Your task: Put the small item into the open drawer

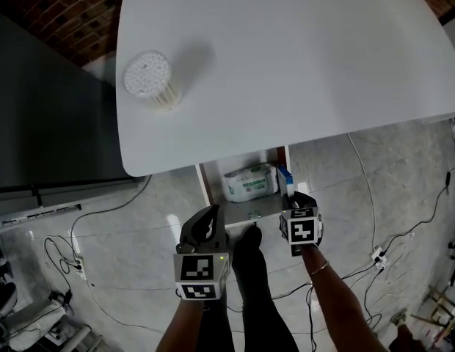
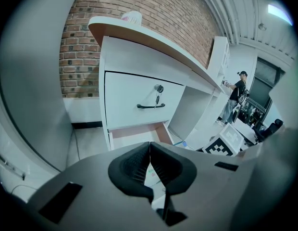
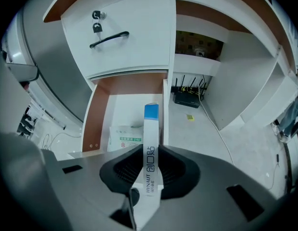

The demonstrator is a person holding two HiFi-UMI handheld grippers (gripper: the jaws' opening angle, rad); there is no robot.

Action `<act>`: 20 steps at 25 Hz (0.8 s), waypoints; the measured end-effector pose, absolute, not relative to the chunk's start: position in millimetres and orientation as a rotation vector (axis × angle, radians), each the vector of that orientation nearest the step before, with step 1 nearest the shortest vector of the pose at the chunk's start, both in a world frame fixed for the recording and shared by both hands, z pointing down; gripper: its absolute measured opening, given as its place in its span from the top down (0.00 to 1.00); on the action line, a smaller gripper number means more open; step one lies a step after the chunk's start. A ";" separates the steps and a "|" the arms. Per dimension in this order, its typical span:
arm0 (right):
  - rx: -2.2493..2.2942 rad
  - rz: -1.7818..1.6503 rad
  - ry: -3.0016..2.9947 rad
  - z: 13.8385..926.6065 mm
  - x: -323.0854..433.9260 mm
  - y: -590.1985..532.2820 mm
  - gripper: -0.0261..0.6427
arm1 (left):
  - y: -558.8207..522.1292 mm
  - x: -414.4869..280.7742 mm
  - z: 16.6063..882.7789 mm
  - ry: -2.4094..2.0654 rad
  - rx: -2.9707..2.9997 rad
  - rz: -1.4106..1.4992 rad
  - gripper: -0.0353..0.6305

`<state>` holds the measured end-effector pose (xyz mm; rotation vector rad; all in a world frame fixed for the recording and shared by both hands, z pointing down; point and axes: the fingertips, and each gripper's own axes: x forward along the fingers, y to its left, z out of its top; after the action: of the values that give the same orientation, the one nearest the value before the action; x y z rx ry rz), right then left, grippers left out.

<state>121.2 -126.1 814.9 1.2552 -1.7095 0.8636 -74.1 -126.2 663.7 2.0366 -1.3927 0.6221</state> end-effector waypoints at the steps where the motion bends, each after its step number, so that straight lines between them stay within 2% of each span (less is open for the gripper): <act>1: 1.256 0.862 -1.700 818.9 121.4 -126.8 0.81 | -126.8 -74.3 665.5 -1.394 2.035 0.623 0.91; 20: 1.238 0.928 -1.588 867.8 124.5 -134.7 0.81 | -139.1 -71.4 684.0 -1.385 2.016 0.627 0.91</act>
<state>124.5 -134.7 867.8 1.2382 -1.5884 0.9283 -71.4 -139.1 684.0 2.0157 -1.3852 0.6269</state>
